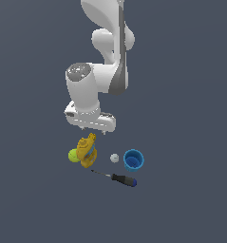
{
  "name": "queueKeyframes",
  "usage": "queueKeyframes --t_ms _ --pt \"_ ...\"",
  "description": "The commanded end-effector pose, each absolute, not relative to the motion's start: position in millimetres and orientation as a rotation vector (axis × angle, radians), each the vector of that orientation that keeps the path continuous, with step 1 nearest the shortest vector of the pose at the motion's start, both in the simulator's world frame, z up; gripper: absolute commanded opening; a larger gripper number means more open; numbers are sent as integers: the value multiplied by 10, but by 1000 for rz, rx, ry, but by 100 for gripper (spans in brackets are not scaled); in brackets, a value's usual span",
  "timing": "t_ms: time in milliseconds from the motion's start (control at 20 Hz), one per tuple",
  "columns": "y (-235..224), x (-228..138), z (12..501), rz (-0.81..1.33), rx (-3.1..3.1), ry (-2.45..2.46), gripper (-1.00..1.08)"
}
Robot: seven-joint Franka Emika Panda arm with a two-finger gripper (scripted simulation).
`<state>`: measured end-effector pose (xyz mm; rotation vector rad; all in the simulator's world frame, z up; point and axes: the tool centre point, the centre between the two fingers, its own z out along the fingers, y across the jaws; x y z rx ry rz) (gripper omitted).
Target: Pick up a designated object from a clutter of objects.
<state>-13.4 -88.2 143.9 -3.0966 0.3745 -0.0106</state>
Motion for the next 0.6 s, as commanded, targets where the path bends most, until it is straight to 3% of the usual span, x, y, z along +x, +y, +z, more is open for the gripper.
queueKeyframes --t_ms 0,550 --pt "-970 -199 1226 -9 -3097 415 100" --pt "-1173 -404 743 0 -3099 508 100"
